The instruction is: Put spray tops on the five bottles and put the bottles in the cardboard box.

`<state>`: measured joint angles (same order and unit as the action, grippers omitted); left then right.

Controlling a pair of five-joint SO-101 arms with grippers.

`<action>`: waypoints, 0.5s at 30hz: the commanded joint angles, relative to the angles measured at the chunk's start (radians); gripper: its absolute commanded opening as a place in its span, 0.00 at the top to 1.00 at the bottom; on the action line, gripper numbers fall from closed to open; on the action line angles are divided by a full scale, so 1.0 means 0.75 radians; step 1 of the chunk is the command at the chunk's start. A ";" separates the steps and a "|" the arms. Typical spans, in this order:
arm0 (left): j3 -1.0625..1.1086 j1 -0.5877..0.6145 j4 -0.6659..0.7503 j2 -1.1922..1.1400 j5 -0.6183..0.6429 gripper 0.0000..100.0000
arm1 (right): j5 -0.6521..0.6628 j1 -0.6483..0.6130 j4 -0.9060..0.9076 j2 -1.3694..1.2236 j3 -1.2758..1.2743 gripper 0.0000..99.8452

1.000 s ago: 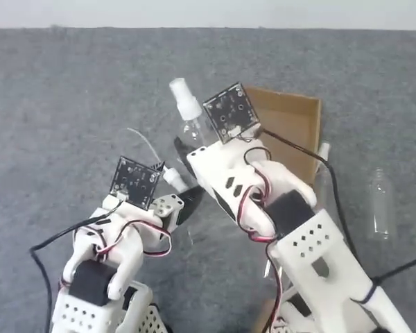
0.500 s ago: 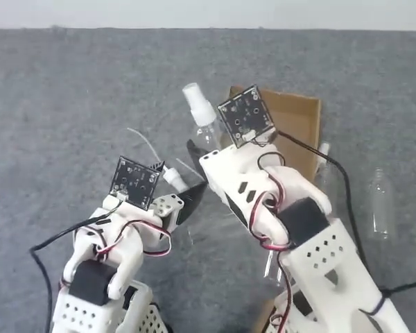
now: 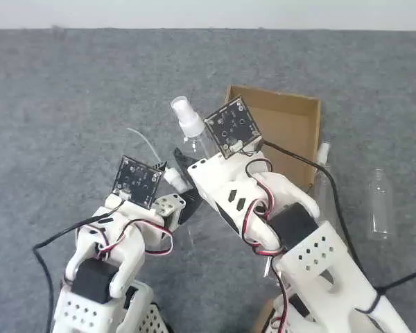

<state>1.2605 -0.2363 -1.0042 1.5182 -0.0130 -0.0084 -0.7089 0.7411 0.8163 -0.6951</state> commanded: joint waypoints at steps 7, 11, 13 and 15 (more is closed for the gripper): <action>0.005 0.010 0.023 0.027 0.000 0.71 | 0.014 0.244 -0.148 0.056 0.035 0.99; 0.015 0.078 0.014 0.027 -0.002 0.77 | 0.014 0.429 -0.379 -0.111 0.037 0.99; 0.015 0.184 0.031 0.027 -0.002 0.83 | 0.014 0.492 -0.512 -0.222 0.039 0.99; 0.019 0.295 0.065 0.027 0.004 0.90 | 0.014 0.537 -0.643 -0.343 0.043 0.99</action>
<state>1.2789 -0.1427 -1.0042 1.5182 -0.0130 -0.0084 -0.3836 0.4526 0.7027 -0.6951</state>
